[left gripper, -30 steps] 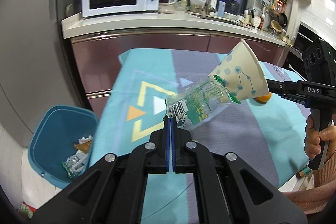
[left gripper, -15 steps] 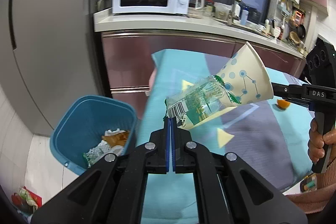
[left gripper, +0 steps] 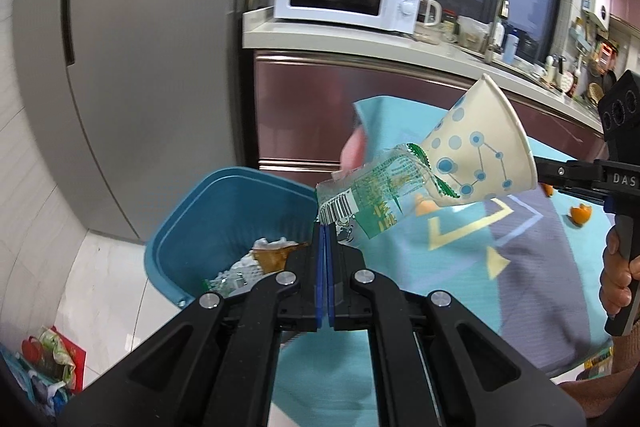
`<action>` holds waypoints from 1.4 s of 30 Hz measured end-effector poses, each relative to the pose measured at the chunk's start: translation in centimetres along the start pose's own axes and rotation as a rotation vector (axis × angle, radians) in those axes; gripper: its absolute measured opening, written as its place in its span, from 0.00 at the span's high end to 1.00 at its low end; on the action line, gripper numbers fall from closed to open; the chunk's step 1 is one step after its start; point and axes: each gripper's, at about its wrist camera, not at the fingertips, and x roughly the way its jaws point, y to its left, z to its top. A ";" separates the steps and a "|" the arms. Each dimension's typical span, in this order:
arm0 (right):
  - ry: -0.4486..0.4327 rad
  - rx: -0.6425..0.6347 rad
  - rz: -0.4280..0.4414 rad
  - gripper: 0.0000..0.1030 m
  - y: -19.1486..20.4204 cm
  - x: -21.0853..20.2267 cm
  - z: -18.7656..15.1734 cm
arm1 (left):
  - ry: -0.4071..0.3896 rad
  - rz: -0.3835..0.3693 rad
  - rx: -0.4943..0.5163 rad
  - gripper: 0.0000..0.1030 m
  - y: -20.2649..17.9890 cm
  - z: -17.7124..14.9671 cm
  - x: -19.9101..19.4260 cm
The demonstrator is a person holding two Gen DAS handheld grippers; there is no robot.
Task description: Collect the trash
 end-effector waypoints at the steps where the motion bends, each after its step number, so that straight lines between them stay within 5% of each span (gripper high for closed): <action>1: 0.005 -0.005 0.003 0.98 0.3 0.4 0.2 | 0.001 0.004 -0.005 0.98 0.2 -0.1 0.0; 38: 0.264 -0.076 -0.074 0.93 3.5 15.8 1.1 | 0.158 0.177 -0.181 0.97 9.4 -1.9 10.6; 42: 0.285 -0.073 -0.087 0.91 3.3 16.9 0.9 | 0.176 0.178 -0.193 0.86 9.6 -1.8 12.1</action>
